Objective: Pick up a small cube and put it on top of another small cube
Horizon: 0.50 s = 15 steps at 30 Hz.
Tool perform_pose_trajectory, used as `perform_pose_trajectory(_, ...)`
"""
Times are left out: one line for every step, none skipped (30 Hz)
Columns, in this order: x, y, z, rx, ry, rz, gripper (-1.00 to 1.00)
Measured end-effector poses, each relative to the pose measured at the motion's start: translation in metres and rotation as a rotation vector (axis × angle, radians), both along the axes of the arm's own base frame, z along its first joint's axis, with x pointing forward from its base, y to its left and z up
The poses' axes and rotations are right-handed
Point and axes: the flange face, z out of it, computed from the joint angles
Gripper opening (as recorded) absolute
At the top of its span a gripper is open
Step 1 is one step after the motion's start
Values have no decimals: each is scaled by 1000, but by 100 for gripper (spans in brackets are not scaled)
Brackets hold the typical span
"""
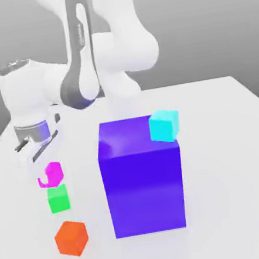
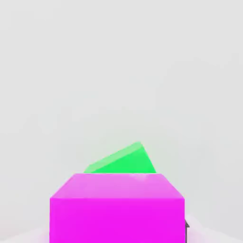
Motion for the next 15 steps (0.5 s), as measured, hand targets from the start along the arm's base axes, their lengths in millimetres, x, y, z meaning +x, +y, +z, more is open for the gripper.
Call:
perform_pose_trajectory(-1,0,-7,0,0,-3,100)
perform_pose_trajectory(0,1,-7,0,0,2,100)
perform_pose_trajectory(0,1,-7,0,0,4,100)
perform_pose_trajectory(0,1,-7,0,0,4,100)
perform_pose_trajectory(0,2,-7,0,0,4,100)
perform_pose_trajectory(0,2,-7,0,0,5,100)
perform_pose_trajectory(-1,1,-10,0,1,1,100)
perform_pose_trajectory(0,1,-8,0,2,3,100)
perform_pose_trajectory(-1,0,-2,0,1,-1,100)
perform_pose_trajectory(0,-1,4,1,1,-3,100)
perform_pose_trajectory(0,-1,12,1,1,-3,100)
perform_pose_trajectory(0,-1,19,2,1,-3,100)
perform_pose_trajectory(0,-1,27,1,1,-3,100)
perform_pose_trajectory(0,-1,35,1,1,-3,100)
perform_pose_trajectory(-1,-1,43,1,2,-3,100)
